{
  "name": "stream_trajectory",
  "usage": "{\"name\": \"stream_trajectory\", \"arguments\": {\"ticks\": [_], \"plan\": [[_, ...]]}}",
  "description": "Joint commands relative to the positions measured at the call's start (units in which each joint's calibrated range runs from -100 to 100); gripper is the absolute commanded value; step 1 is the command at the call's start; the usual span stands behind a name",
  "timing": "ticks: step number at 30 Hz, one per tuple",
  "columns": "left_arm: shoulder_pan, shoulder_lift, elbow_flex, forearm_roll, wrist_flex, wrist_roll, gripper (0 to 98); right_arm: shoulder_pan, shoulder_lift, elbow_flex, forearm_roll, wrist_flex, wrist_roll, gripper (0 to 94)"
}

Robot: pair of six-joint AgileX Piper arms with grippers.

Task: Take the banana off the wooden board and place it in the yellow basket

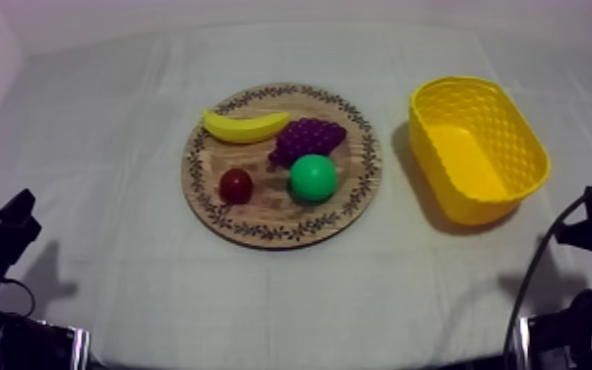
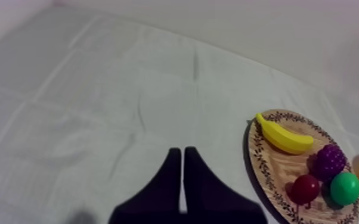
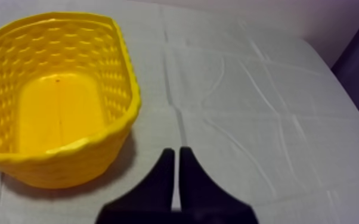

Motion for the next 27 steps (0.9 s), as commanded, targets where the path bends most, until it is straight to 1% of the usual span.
{"name": "stream_trajectory", "arguments": {"ticks": [1,7,10,12,16,19,22,27], "plan": [[0.0,0.0,0.0,-0.02,0.0,0.0,0.1,0.0,0.0,0.0,0.0,0.0,0.0,0.6],[0.0,0.0,0.0,-0.02,0.0,0.0,0.1,-0.4,0.0,0.0,0.0,0.2,-0.6,0.6],[0.0,0.0,0.0,-0.02,0.0,0.0,0.1,-0.6,0.0,0.0,0.2,0.0,-2.1,0.8],[0.0,0.0,0.0,-0.02,0.0,0.0,0.1,-0.7,0.0,0.1,0.1,0.1,-2.3,0.7],[0.0,0.0,0.0,-0.02,0.0,0.0,0.1,-2.6,1.8,-1.4,0.6,-0.3,-3.0,0.6],[0.0,0.0,0.0,-0.02,0.0,0.0,0.1,-4.9,6.2,-6.0,1.3,0.2,-4.0,0.6],[0.0,0.0,0.0,-0.02,0.0,0.0,0.1,-6.8,12.2,-13.4,1.1,1.9,-4.5,0.6],[0.0,0.0,0.0,-0.02,0.0,0.0,0.1,-8.8,23.6,-27.8,-1.4,4.6,-3.3,0.6]]}}
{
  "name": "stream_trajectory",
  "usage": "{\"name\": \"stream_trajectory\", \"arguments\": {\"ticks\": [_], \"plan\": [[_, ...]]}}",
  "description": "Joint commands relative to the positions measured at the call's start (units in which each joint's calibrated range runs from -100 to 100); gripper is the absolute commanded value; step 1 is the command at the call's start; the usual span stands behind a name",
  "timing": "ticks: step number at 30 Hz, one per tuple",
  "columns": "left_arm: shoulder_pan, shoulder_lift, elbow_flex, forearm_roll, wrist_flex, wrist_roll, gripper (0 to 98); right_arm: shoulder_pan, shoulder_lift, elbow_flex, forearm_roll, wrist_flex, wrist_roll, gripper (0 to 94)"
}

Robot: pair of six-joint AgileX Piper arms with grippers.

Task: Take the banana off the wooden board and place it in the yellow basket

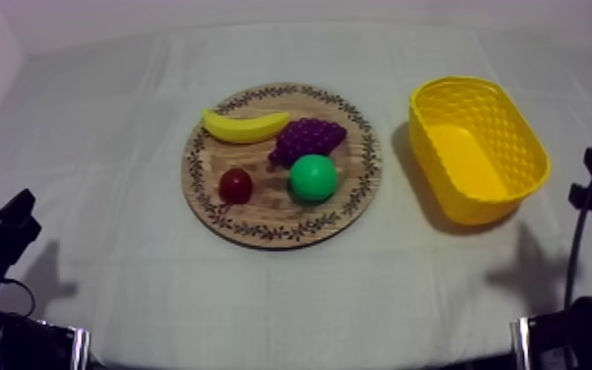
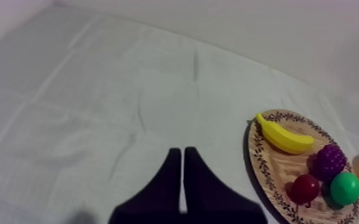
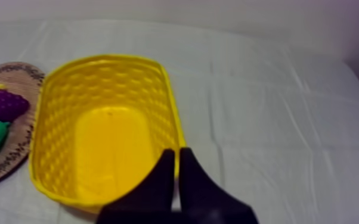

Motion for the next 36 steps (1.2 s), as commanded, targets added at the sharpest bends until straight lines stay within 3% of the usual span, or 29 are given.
{"name": "stream_trajectory", "arguments": {"ticks": [1,9,21,27,36], "plan": [[0.0,0.0,0.0,-0.02,0.0,0.0,0.1,-0.6,8.9,-12.1,-1.5,1.7,1.1,0.6],[0.0,0.0,0.0,-0.02,0.0,0.0,0.1,-2.7,27.8,-35.9,-8.0,8.4,7.0,0.6],[0.0,0.0,0.0,-0.02,0.0,0.0,0.1,-9.2,51.4,-63.0,-14.1,16.3,14.7,0.6],[0.0,0.0,0.0,-0.02,0.0,0.0,0.1,-13.8,60.5,-69.2,-14.5,18.2,17.2,0.6],[0.0,0.0,0.0,-0.02,0.0,0.0,0.1,-21.7,74.7,-77.9,-13.4,18.8,16.5,0.4]]}}
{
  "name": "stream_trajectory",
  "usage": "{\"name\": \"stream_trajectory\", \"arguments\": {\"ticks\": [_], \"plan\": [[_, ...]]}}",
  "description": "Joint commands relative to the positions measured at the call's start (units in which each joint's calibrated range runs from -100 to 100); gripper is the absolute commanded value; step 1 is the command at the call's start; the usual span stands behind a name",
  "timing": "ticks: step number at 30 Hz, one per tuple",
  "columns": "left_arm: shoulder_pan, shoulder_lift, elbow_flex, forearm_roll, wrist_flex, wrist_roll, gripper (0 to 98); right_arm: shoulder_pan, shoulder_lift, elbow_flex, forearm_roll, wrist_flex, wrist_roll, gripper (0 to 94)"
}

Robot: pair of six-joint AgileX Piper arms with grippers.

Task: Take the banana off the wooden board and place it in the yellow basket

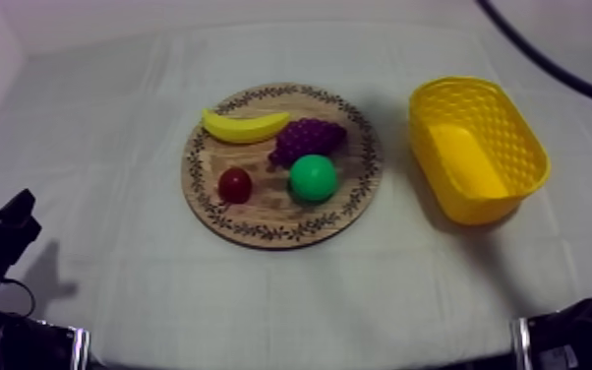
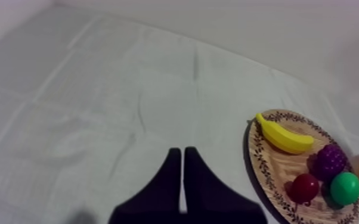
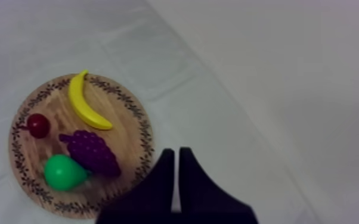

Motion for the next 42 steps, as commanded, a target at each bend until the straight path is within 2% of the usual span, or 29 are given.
{"name": "stream_trajectory", "arguments": {"ticks": [1,11,19,22,26,29,32,36,42], "plan": [[0.0,0.0,0.0,-0.02,0.0,0.0,0.1,-2.7,5.6,-2.3,0.2,-0.2,-0.1,0.4],[0.0,0.0,0.0,-0.02,0.0,0.0,0.1,-8.5,18.9,-8.0,1.1,-1.9,0.5,0.8],[0.0,0.0,0.0,-0.02,0.0,0.0,0.1,-11.0,27.1,-12.3,2.2,-1.0,0.5,8.2],[0.0,0.0,0.0,-0.02,0.0,0.0,0.1,-11.3,29.3,-14.4,1.4,1.4,1.2,17.0],[0.0,0.0,0.0,-0.02,0.0,0.0,0.1,-11.5,31.4,-16.8,1.2,5.0,1.6,36.2],[0.0,0.0,0.0,-0.02,0.0,0.0,0.1,-12.3,32.6,-18.3,2.9,7.4,1.0,53.5],[0.0,0.0,0.0,-0.02,0.0,0.0,0.1,-13.6,33.8,-19.5,5.4,8.2,-0.1,65.1],[0.0,0.0,0.0,-0.02,0.0,0.0,0.1,-14.6,36.3,-22.0,7.2,8.6,-0.6,71.8],[0.0,0.0,0.0,-0.02,0.0,0.0,0.1,-14.4,41.4,-26.4,7.4,8.8,-0.4,72.9]]}}
